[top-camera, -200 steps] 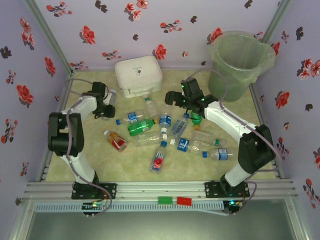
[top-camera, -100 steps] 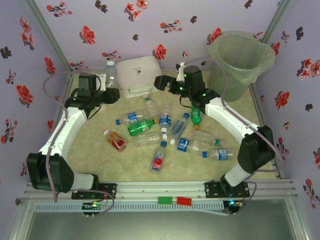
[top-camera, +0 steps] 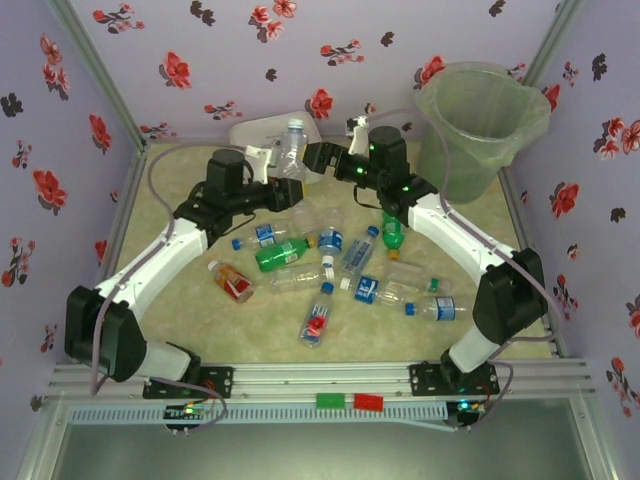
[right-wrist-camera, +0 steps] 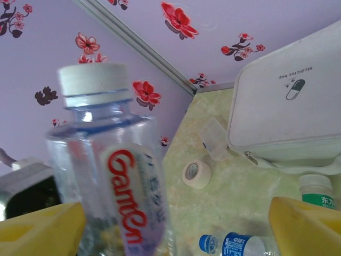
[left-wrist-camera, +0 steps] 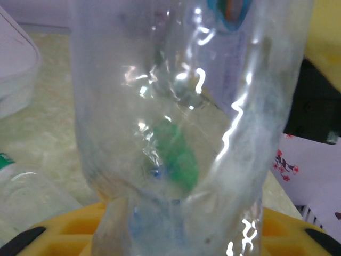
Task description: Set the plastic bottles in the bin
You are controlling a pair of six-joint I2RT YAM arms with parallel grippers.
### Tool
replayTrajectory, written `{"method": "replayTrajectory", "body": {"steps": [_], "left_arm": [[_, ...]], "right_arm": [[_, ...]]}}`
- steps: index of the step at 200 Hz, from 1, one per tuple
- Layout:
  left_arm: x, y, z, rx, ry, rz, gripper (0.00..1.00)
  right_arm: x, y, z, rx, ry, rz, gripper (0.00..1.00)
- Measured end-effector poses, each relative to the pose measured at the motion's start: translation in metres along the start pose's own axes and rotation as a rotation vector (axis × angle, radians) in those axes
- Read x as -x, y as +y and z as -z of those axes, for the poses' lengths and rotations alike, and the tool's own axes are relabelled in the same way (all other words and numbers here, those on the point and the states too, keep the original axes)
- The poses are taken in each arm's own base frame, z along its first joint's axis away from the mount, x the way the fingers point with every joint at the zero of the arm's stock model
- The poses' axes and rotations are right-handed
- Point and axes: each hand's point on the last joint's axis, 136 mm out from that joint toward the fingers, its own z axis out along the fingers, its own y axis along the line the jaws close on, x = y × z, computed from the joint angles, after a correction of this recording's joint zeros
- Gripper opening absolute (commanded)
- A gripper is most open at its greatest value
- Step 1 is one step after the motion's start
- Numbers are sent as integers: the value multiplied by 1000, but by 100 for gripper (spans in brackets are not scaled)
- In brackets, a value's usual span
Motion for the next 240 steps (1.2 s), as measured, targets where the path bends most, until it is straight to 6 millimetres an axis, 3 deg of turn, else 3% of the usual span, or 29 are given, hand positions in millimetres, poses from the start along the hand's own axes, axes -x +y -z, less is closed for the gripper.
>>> {"method": "replayTrajectory", "body": {"steps": [40,93,125,147,160,164,184,204,240], "left_arm": [[-14,-8,-12,-42,49,3,42],[-13,-22,-16,-102,62,-5,44],[-14,-25,-16,-114,69,8,48],[-14,-25,-16,-118,71,15,70],[-14,-27,-15,-125,70,12,97],[-13,-27,-15,-127,69,14,100],[-9,-29,-14,-130,59,11,100],[-2,-23,-12,-120,40,14,100],[25,9,-2,-38,-48,74,100]], "right_arm": [[1,6,-1,33,-7,9,82],[-2,6,-2,50,-2,-2,74],[-2,8,-2,58,-3,6,56],[-2,9,-3,61,-6,4,53],[-2,7,-2,53,-5,0,52],[-2,6,-2,51,-3,-1,52],[1,-4,1,25,-3,-14,50],[9,-27,8,-32,-10,-41,50],[48,-79,43,-216,-72,-64,49]]}}
